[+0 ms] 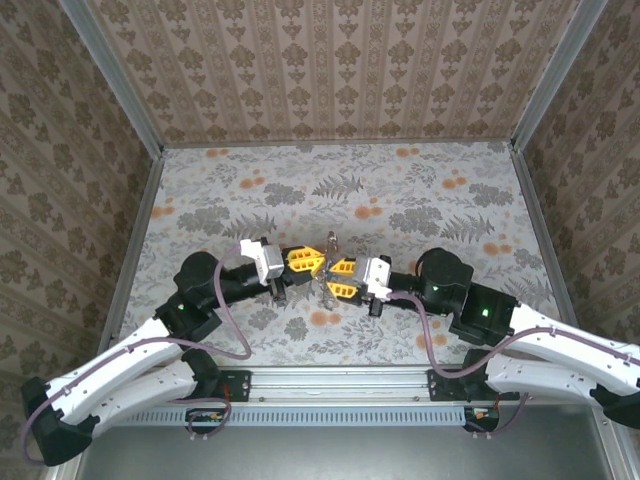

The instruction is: Put the keys on the keyring

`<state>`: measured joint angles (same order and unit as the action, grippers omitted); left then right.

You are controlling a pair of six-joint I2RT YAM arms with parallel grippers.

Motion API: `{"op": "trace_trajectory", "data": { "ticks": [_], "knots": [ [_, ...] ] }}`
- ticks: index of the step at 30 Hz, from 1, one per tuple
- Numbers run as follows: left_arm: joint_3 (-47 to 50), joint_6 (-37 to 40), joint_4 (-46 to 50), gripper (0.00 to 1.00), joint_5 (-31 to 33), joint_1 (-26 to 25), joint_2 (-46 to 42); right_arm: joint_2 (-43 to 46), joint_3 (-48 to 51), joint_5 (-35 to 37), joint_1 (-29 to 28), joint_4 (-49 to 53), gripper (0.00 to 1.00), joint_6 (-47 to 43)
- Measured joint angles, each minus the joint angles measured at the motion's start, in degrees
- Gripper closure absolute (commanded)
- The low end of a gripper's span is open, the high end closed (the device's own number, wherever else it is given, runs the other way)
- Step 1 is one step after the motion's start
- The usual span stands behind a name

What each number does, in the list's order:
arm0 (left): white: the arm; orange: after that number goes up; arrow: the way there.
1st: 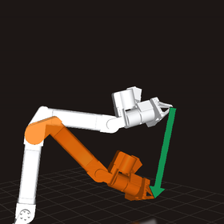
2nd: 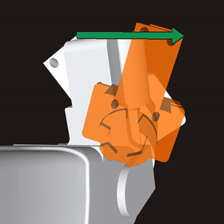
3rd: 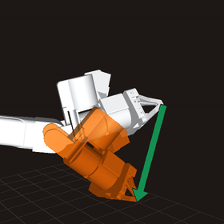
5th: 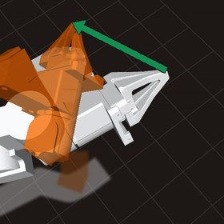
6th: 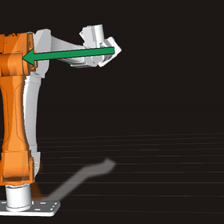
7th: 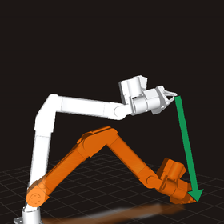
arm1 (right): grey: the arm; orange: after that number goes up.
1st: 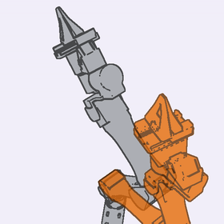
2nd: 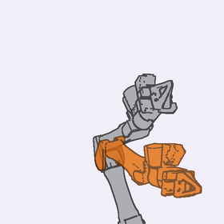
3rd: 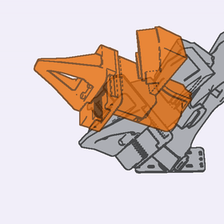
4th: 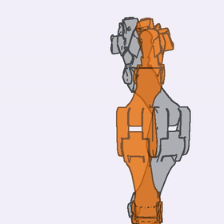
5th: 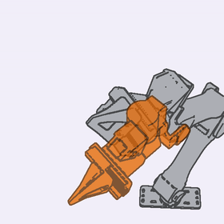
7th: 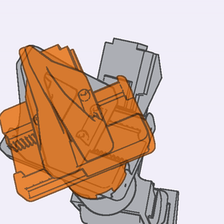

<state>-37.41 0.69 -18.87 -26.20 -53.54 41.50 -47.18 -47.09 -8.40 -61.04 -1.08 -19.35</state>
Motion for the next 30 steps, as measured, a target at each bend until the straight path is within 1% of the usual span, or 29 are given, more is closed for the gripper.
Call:
{"op": "trace_trajectory", "data": {
  "ticks": [6,12,15,22,27,30],
  "knots": [
    [-3.2,1.5,6.9,1.00,-3.7,0.0,-1.1,3.5,0.0,1.3,0.0,0.0,0.71,0.0],
    [-5.7,3.4,11.9,1.00,-7.2,0.0,-2.2,6.6,0.1,-1.1,0.0,-0.9,0.71,0.0],
    [-6.8,4.1,14.4,1.00,-9.0,0.0,-2.1,5.9,0.0,-2.5,0.2,-1.2,0.72,0.0],
    [-7.8,5.1,16.9,1.00,-11.6,0.0,-1.9,0.8,-1.6,-5.8,0.5,-0.1,0.73,0.1],
    [-8.0,5.2,17.5,1.00,-12.5,0.0,-1.4,0.2,-1.8,-7.1,0.7,0.0,0.74,0.2],
    [-8.0,5.4,17.7,1.00,-13.0,0.0,-1.1,-0.2,-2.1,-7.7,0.8,-0.1,0.77,0.4]
  ]
}}
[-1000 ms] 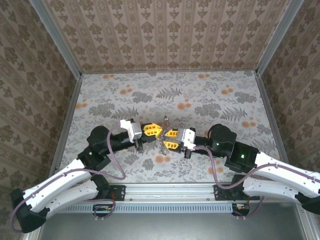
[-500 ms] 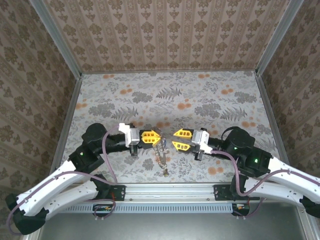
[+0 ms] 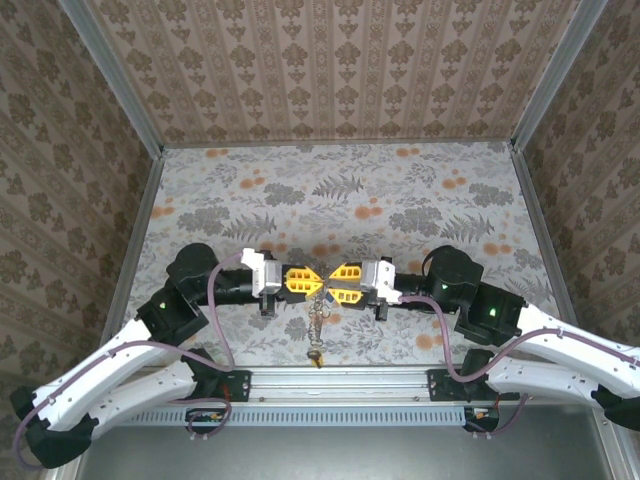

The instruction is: Put the keys on the keyring

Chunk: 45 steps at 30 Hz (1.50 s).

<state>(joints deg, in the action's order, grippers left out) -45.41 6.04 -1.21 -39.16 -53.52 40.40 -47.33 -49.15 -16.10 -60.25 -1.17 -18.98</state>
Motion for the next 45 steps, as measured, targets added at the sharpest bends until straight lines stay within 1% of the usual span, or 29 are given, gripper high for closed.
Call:
{"op": "trace_trajectory", "data": {
  "ticks": [4,5,8,9,13,14,16,18,23,26,30,35,36,40,42,45],
  "knots": [
    [0.0,0.0,0.3,1.00,-0.4,0.2,0.5,-0.7,0.0,-0.7,0.2,0.0,0.83,0.5],
    [0.0,0.0,0.5,1.00,-0.5,0.3,0.6,-0.8,0.0,-0.7,0.3,0.0,0.86,0.8],
    [0.0,0.1,0.9,1.00,-0.5,0.5,0.8,-1.0,0.0,-0.9,0.7,0.1,0.99,1.2],
    [0.0,0.2,0.9,1.00,-0.5,0.6,0.8,-1.0,0.0,-0.9,0.7,0.0,1.00,1.1],
    [-0.7,0.7,2.2,1.00,0.2,0.7,1.0,-1.1,0.0,-0.4,0.9,0.1,1.00,1.3],
    [-1.5,1.3,3.4,0.97,0.7,0.7,1.2,-1.1,-0.1,0.1,0.9,0.1,1.00,1.2],
    [-4.4,2.9,7.8,0.85,2.9,0.5,2.1,-1.6,-0.8,1.6,0.9,0.5,1.00,0.9],
    [-7.9,4.6,12.7,0.79,5.8,-0.3,2.9,-2.2,-1.7,3.2,0.9,1.5,1.00,0.4],
    [-16.7,9.0,23.7,0.77,14.5,-4.1,4.7,-4.5,-3.5,7.1,0.9,5.2,1.00,-0.6],
    [-19.2,10.9,28.2,0.77,18.8,-6.3,6.2,-5.6,-3.8,8.2,0.9,7.0,1.00,-0.6],
    [-19.5,12.5,31.8,0.77,22.3,-6.8,8.8,-6.1,-4.0,8.4,0.9,8.6,1.00,-0.6],
    [-19.5,13.6,33.4,0.78,24.3,-6.8,11.1,-6.2,-4.2,8.4,0.9,9.3,1.00,-0.7],
    [-19.5,13.8,33.6,0.79,24.6,-6.8,11.2,-6.2,-4.2,8.4,0.9,9.6,1.00,-0.7],
    [-19.5,14.8,34.5,0.91,25.3,-6.8,11.4,-6.3,-4.2,8.3,0.9,9.8,1.00,-0.8],
    [-19.5,15.1,34.8,0.99,25.4,-7.0,11.4,-6.3,-4.2,8.3,0.9,9.9,1.00,-0.8],
    [-19.5,15.4,35.1,1.00,25.5,-7.2,11.3,-6.3,-4.2,8.2,1.0,10.2,1.00,-0.8]
  ]
}}
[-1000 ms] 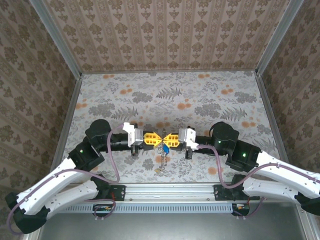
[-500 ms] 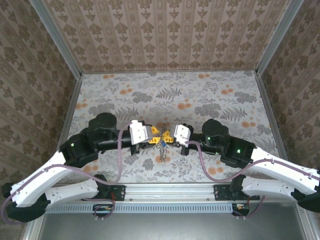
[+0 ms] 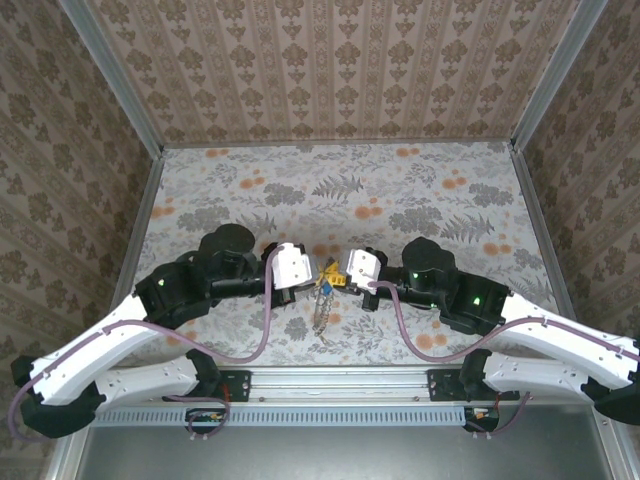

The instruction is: Put the keys on the keyring

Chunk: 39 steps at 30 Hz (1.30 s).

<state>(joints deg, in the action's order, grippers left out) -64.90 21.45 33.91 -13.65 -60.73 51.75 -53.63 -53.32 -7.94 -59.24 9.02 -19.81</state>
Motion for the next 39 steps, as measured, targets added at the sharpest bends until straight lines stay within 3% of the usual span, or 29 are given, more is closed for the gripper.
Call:
{"op": "trace_trajectory", "data": {
  "ticks": [2,7,12,22,30,34,39],
  "knots": [
    [0.2,0.0,-0.2,1.00,-0.2,0.0,-0.2,0.0,0.0,-0.2,0.0,0.0,1.00,0.0],
    [4.6,-0.7,-4.4,1.00,-3.1,0.4,-3.8,0.0,0.0,-2.3,0.0,-0.2,0.83,-0.1],
    [9.6,-3.4,-10.9,1.00,-8.6,2.7,-7.5,0.0,0.0,-4.1,0.0,-0.9,0.82,0.0],
    [18.8,-12.8,-30.0,1.00,-21.2,7.8,-10.7,1.6,0.0,-6.6,0.0,-2.5,0.83,0.1],
    [21.3,-18.2,-40.3,1.00,-26.3,9.1,-10.4,3.3,0.0,-7.3,0.0,-4.3,1.00,0.7],
    [18.0,-16.7,-34.7,0.98,-24.9,8.8,-9.6,3.5,0.0,-6.1,0.0,-4.6,1.00,0.5],
    [5.0,-9.5,-15.5,0.84,-14.8,4.0,-4.6,3.1,-0.6,-3.0,0.0,-4.5,1.00,0.5]
  ]
}}
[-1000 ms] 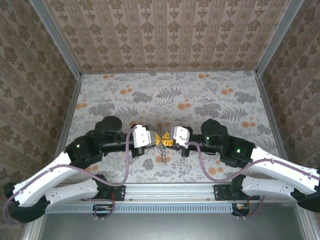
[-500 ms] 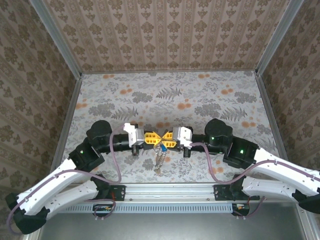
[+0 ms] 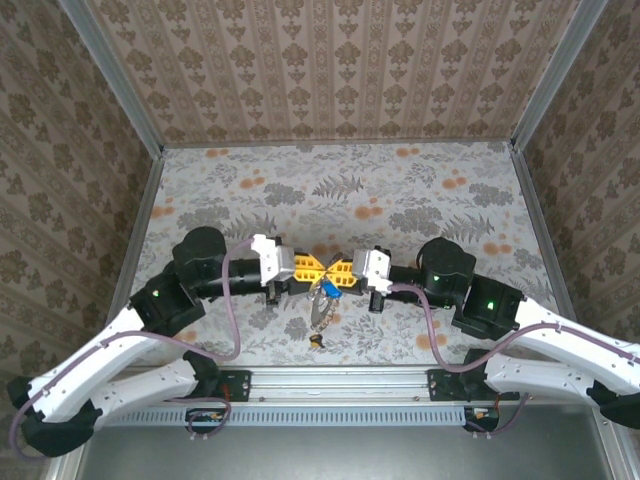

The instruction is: Put the keys on the keyring

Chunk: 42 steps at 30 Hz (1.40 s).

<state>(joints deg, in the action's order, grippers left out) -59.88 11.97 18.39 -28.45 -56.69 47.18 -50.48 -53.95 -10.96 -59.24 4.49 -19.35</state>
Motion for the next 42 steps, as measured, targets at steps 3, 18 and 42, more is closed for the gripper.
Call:
{"op": "trace_trajectory", "data": {
  "ticks": [3,18,42],
  "knots": [
    [-7.0,3.8,8.9,0.83,6.9,-3.3,3.5,-0.7,-0.8,1.6,0.1,0.6,1.00,0.0],
    [-7.9,10.1,16.4,1.00,14.9,-5.9,5.9,-3.1,-0.9,3.0,0.5,5.6,0.92,0.0],
    [13.3,-5.6,-17.6,1.00,-9.7,2.6,-8.0,1.7,2.3,-10.2,0.5,-2.0,0.88,0.1]
  ]
}}
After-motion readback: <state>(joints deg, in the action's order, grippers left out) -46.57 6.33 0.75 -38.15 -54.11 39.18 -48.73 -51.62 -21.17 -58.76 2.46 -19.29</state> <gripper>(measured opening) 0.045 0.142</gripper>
